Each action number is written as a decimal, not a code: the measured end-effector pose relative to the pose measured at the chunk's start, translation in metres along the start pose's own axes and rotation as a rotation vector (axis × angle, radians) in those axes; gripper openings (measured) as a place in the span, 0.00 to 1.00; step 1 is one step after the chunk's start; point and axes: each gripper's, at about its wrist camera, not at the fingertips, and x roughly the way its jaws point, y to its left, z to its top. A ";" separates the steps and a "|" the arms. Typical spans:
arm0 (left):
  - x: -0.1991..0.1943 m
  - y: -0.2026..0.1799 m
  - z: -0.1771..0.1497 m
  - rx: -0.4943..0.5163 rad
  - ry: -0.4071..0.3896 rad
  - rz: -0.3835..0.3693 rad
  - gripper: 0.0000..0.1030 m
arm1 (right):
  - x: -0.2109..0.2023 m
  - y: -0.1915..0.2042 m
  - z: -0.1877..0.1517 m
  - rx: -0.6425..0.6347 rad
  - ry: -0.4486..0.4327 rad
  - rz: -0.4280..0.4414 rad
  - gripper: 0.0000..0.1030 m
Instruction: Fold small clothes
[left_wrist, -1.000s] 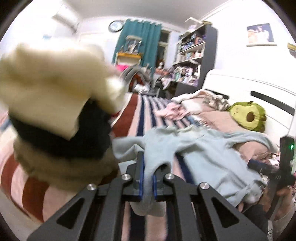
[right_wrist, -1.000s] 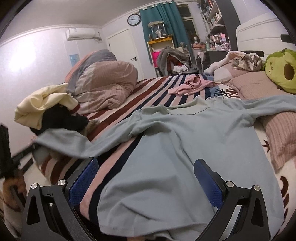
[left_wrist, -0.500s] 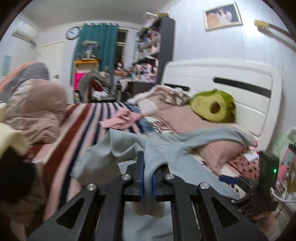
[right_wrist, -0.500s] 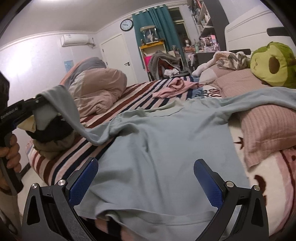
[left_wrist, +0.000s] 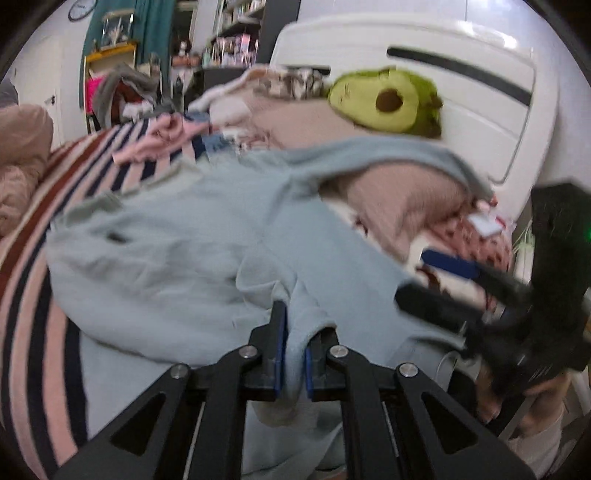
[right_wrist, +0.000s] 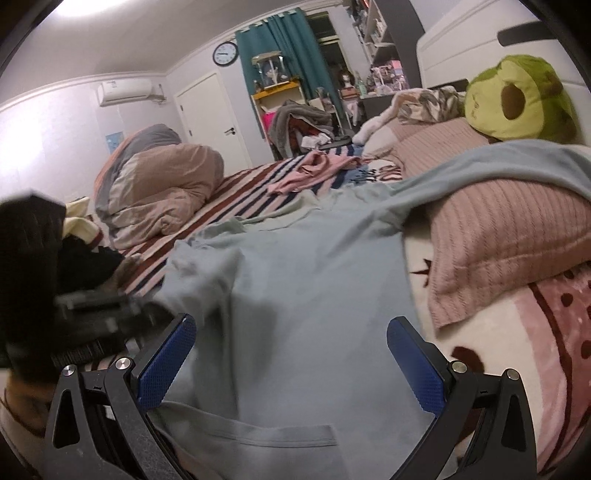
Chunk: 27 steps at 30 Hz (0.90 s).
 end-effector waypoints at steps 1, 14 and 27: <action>0.004 0.000 -0.005 0.001 0.025 -0.007 0.07 | 0.001 -0.003 0.000 0.001 0.004 -0.004 0.99; -0.066 0.023 -0.028 -0.027 -0.065 -0.170 0.78 | 0.014 0.011 0.005 -0.053 0.018 -0.068 0.99; -0.113 0.100 -0.066 -0.190 -0.162 0.075 0.78 | 0.025 0.081 0.006 -0.179 0.141 0.102 0.93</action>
